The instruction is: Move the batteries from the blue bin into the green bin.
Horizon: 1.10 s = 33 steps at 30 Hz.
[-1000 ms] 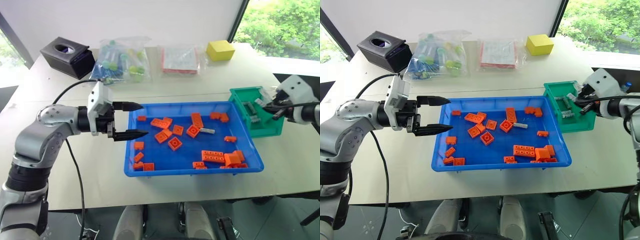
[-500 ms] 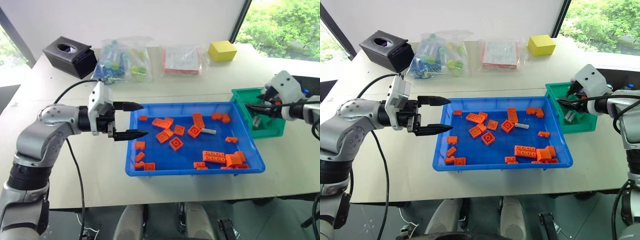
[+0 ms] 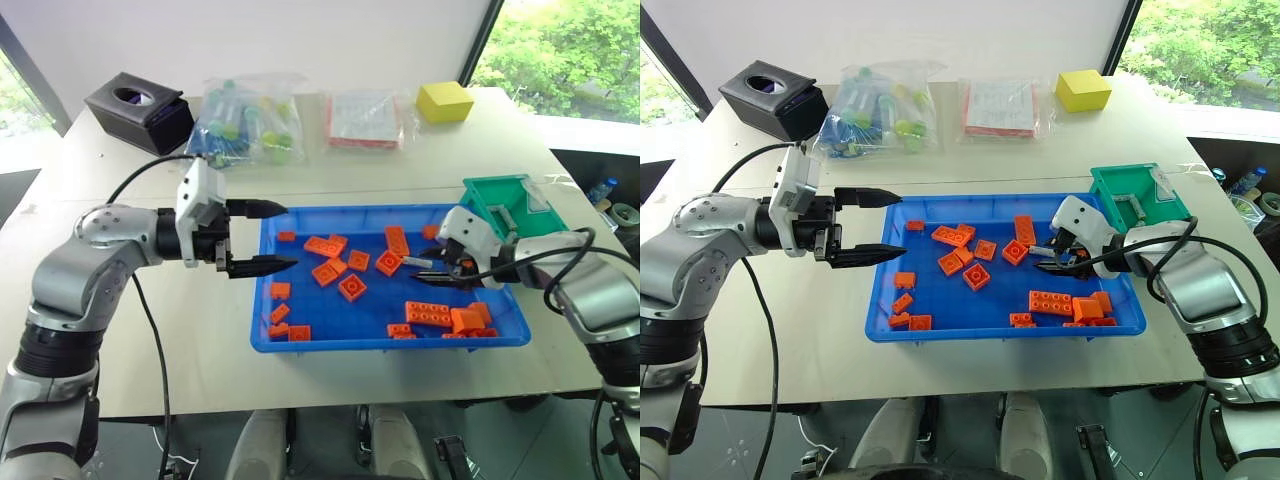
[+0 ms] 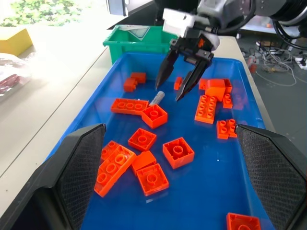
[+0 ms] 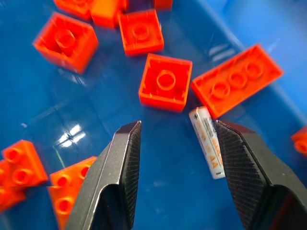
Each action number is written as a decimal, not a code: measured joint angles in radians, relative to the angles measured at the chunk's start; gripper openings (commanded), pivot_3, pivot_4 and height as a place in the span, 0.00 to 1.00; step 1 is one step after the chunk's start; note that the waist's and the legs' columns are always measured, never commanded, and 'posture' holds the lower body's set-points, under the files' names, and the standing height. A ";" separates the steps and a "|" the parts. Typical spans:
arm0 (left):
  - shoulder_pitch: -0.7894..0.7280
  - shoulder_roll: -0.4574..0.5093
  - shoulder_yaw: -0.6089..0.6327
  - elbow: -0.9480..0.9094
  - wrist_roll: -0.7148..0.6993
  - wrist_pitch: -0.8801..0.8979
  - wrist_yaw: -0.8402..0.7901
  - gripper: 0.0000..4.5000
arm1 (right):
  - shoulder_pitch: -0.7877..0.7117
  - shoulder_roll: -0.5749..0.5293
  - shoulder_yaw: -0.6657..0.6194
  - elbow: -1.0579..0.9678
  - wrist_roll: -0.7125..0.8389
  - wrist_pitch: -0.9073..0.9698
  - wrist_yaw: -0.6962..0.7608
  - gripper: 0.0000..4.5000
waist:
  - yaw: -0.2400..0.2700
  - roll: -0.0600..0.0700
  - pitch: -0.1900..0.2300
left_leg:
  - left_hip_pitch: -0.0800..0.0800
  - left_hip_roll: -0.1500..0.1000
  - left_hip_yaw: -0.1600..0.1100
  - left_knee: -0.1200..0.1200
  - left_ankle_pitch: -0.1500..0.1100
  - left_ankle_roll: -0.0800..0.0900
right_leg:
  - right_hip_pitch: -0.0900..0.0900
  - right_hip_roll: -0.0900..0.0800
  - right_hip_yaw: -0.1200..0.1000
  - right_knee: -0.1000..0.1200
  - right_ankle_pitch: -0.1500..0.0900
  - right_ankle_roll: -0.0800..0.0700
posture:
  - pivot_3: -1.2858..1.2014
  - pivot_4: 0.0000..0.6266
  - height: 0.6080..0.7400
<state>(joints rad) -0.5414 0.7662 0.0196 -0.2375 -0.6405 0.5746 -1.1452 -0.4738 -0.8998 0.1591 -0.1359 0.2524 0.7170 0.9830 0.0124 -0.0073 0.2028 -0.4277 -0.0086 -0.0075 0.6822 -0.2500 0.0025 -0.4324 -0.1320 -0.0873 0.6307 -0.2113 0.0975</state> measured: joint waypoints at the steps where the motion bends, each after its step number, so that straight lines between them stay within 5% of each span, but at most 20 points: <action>1: 0.000 0.000 0.000 0.000 0.000 0.000 0.002 1.00 | -0.005 0.013 0.009 0.023 -0.009 -0.011 -0.002 0.55 | 0.000 0.000 0.000 | 0.000 0.000 0.000 0.000 0.000 0.000 | 0.000 0.000 0.000 0.000 0.000 0.000 | 0.52 0.24 0.64; 9: 0.007 0.000 0.004 -0.002 -0.001 0.000 0.015 1.00 | -0.053 0.065 0.031 0.171 -0.064 -0.069 -0.010 0.55 | 0.001 0.000 0.000 | 0.000 0.000 0.000 0.000 0.000 0.000 | 0.000 0.000 0.000 0.000 0.000 0.000 | 0.52 0.24 0.64; 12: 0.008 0.000 0.004 -0.002 -0.001 0.000 0.016 1.00 | -0.053 0.079 0.033 0.185 -0.076 -0.078 -0.010 0.39 | 0.000 0.000 0.000 | 0.000 0.000 0.000 0.000 0.000 0.000 | 0.000 0.000 0.000 0.000 0.000 0.000 | 0.52 0.24 0.64; 16: 0.008 0.000 0.004 -0.002 -0.001 0.000 0.018 1.00 | -0.053 0.088 0.033 0.186 -0.083 -0.089 -0.011 0.01 | 0.000 0.000 0.000 | 0.000 0.000 0.000 0.000 0.000 0.000 | 0.000 0.000 0.000 0.000 0.000 0.000 | 0.52 0.24 0.64; 25: 0.008 0.000 0.004 -0.002 -0.001 -0.001 0.016 1.00 | -0.066 0.012 -0.058 0.103 -0.056 -0.003 -0.021 0.01 | 0.001 0.000 0.000 | 0.000 0.000 0.000 0.000 0.000 0.000 | 0.000 0.000 0.000 0.000 0.000 0.000 | 0.52 0.24 0.64; 33: 0.009 -0.001 0.004 -0.002 0.000 -0.004 0.015 1.00 | -0.142 -0.101 -0.236 0.260 -0.099 0.006 -0.155 0.01 | 0.000 0.000 0.000 | 0.000 0.000 0.001 -0.001 0.000 0.000 | 0.000 0.000 0.000 0.000 0.000 0.000 | 0.52 0.24 0.64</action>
<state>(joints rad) -0.5323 0.7654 0.0236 -0.2391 -0.6408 0.5710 -1.1302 -0.6161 -1.0013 -0.0766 0.1239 0.1529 0.7234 0.8280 0.0123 -0.0072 0.2028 -0.4277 -0.0087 -0.0070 0.6814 -0.2501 0.0025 -0.4326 -0.1319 -0.0873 0.6304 -0.2113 0.0974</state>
